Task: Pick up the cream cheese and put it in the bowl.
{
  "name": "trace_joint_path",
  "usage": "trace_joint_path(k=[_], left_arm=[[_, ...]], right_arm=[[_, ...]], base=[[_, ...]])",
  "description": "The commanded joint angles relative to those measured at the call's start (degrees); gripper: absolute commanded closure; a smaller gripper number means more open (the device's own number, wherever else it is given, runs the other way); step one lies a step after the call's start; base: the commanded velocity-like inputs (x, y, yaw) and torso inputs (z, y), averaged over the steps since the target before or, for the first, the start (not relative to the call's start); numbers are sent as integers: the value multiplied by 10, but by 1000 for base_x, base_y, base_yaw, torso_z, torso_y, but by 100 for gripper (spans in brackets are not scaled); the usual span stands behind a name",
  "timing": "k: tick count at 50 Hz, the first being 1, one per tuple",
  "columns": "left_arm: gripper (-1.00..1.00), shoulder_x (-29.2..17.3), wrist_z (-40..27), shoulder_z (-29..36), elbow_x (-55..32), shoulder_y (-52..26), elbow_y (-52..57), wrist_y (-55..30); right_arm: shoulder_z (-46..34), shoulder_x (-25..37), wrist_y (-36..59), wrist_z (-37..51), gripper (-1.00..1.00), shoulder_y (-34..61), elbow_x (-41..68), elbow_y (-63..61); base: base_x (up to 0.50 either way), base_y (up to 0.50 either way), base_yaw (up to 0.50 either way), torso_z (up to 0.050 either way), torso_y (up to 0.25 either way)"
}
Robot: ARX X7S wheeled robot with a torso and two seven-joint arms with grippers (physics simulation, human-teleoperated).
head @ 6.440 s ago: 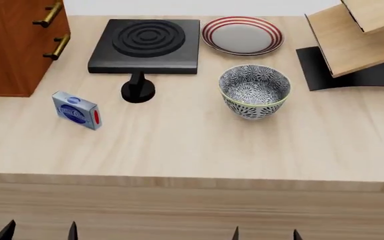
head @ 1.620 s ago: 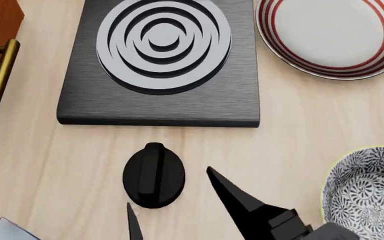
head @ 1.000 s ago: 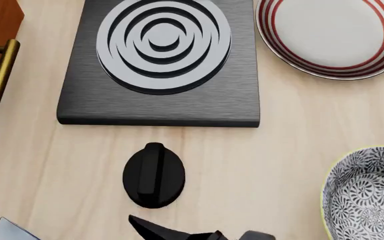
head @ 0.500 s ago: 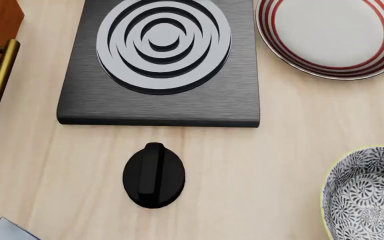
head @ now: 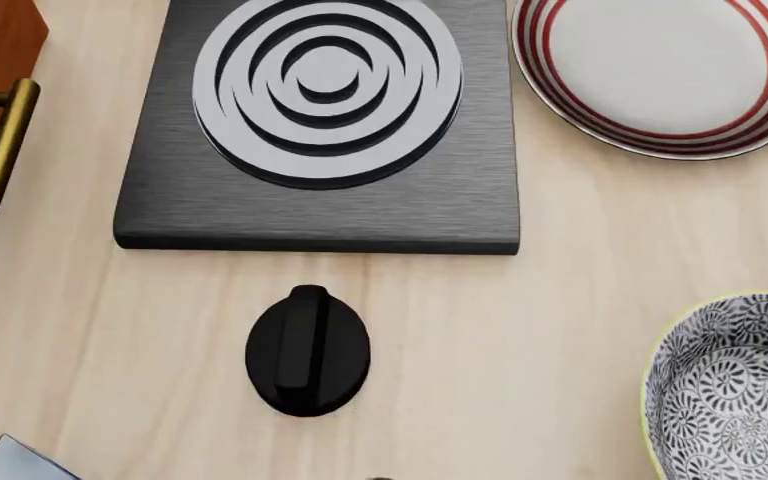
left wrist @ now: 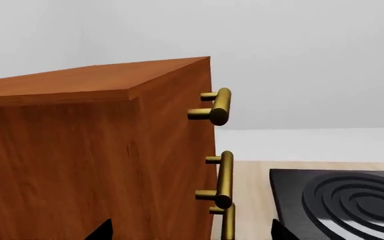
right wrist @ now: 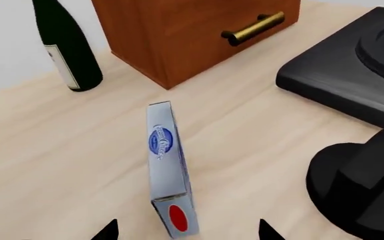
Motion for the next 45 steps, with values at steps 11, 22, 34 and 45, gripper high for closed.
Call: trace_joint_path(k=[11, 22, 34, 45], left_arm=[[-100, -2, 2, -6, -1, 7, -6, 12], [-100, -4, 3, -16, -6, 12, -11, 18], [-100, 0, 11, -12, 5, 23, -21, 32], [-100, 1, 18, -27, 2, 36, -27, 45]], right_arm=[[-33, -38, 47, -1, -100, 55, -7, 64], [-54, -47, 56, 2, -100, 66, -18, 69], [-81, -56, 62, 7, -100, 72, -34, 76], [-90, -66, 75, 15, -100, 82, -37, 83]], base=[[0, 0, 0, 0, 0], [0, 0, 0, 0, 0], [0, 0, 0, 0, 0], [0, 0, 0, 0, 0]])
